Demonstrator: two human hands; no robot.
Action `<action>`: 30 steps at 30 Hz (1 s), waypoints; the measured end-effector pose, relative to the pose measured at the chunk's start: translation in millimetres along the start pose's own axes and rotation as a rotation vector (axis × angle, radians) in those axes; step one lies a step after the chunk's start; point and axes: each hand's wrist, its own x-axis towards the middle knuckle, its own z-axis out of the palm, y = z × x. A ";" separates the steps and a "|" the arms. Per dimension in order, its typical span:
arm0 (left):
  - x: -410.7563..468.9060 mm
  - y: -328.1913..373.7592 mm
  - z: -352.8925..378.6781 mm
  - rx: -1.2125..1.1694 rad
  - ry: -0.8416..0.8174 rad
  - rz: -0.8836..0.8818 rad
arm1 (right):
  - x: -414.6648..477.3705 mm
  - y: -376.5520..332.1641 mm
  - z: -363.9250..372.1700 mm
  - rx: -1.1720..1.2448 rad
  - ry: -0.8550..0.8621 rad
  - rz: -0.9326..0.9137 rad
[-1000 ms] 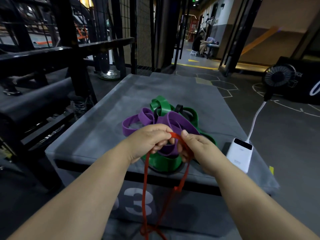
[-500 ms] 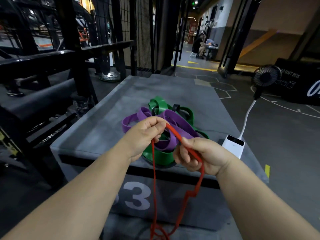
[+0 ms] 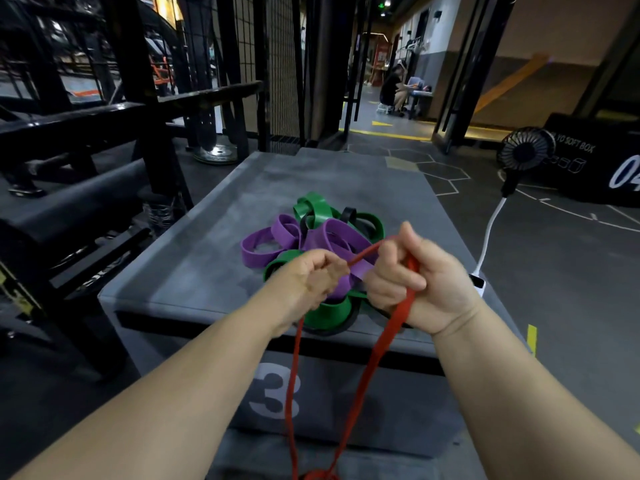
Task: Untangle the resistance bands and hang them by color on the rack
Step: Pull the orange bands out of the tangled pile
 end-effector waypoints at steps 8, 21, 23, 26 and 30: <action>-3.4 -5.1 4.6 0.185 -0.234 -0.157 | -0.2 -5.6 10.1 -0.068 0.523 -0.376; -10.4 7.0 -1.7 0.029 -0.394 -0.386 | 5.6 5.8 8.8 -0.575 0.564 -0.361; -11.3 7.5 -2.5 0.048 -0.417 -0.384 | 2.4 -1.6 5.8 -0.637 0.617 -0.394; -11.0 7.4 -5.9 0.165 -0.392 -0.298 | -1.4 -6.1 4.4 -0.873 0.674 -0.364; -9.2 10.3 -9.7 0.188 -0.248 -0.129 | 1.3 8.1 12.2 -1.181 0.663 -0.153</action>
